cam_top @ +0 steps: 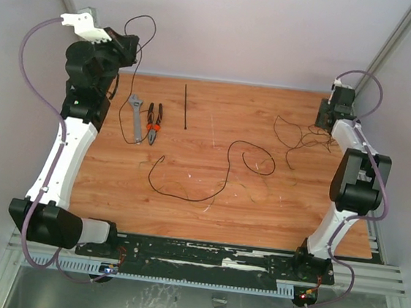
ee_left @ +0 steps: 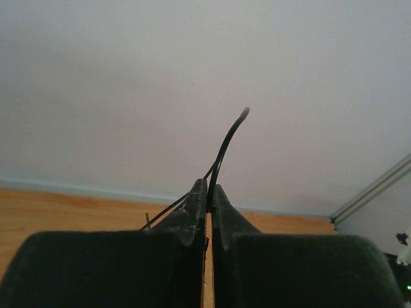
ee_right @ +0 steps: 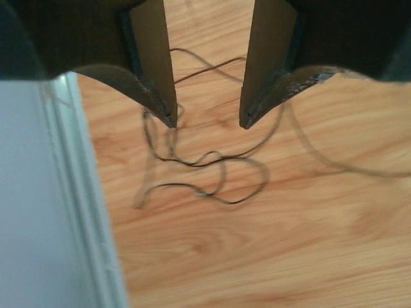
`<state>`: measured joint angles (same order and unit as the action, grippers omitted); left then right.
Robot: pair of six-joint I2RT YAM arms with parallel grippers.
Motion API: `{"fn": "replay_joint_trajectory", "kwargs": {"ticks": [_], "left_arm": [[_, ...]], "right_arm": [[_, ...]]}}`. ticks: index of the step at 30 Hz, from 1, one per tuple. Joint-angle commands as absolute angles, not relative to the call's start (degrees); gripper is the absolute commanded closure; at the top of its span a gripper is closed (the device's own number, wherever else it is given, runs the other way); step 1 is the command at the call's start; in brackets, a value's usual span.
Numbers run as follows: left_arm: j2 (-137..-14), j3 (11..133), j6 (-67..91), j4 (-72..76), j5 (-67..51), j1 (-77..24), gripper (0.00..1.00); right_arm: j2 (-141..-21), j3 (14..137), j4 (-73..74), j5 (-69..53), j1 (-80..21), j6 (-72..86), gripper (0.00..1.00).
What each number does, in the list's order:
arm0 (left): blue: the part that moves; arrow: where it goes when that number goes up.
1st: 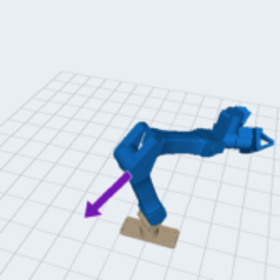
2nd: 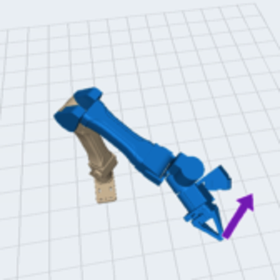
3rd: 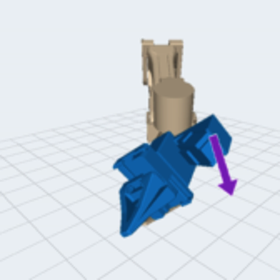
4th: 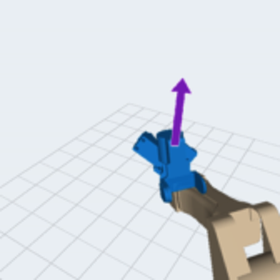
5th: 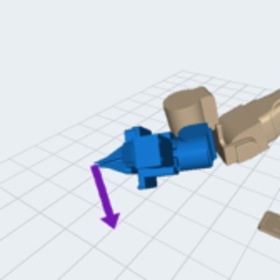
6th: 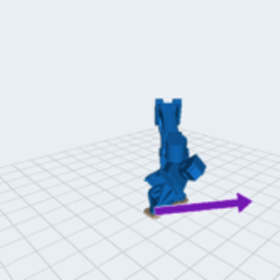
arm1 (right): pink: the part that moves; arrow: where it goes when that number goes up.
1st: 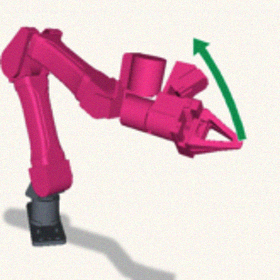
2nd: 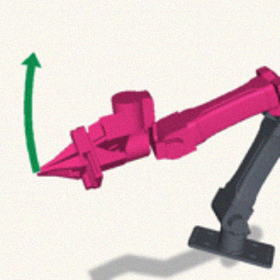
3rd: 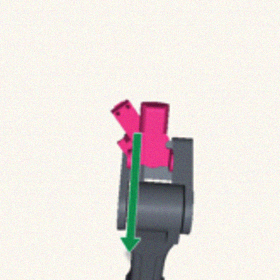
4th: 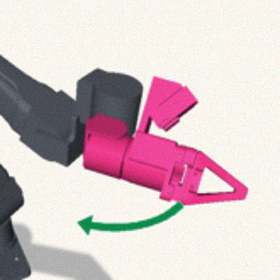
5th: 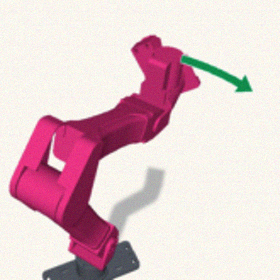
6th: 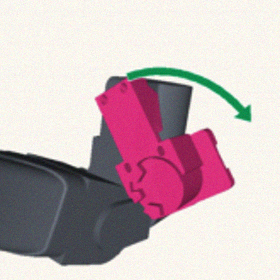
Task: Zip-tie the wires
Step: Place the cable at the center of the board.
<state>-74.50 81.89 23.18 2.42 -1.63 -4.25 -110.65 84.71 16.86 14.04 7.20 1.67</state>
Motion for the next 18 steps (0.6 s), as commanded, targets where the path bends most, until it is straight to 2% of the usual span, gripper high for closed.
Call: {"fn": "replay_joint_trajectory", "kwargs": {"ticks": [1,3,6,10,18], "left_arm": [[-71.8,83.0,24.9,8.3,-5.9,-4.1,1.0],[-71.3,83.3,25.1,8.3,-6.4,-4.1,1.0],[-70.8,83.4,25.8,8.3,-7.5,-4.1,1.0],[-70.3,83.0,27.1,9.0,-8.9,-4.1,1.0],[-73.2,85.6,34.7,14.4,-16.3,-5.0,1.0]], "right_arm": [[-102.4,80.7,10.3,-9.3,7.3,4.4,0.46],[-99.5,78.7,7.0,-14.9,7.3,6.3,0.35],[-95.2,75.3,1.2,-21.6,7.1,10.0,0.29],[-90.9,70.8,-4.8,-26.7,3.6,12.8,0.25],[-93.1,68.1,-8.6,-24.2,-9.7,18.9,0.23]]}}
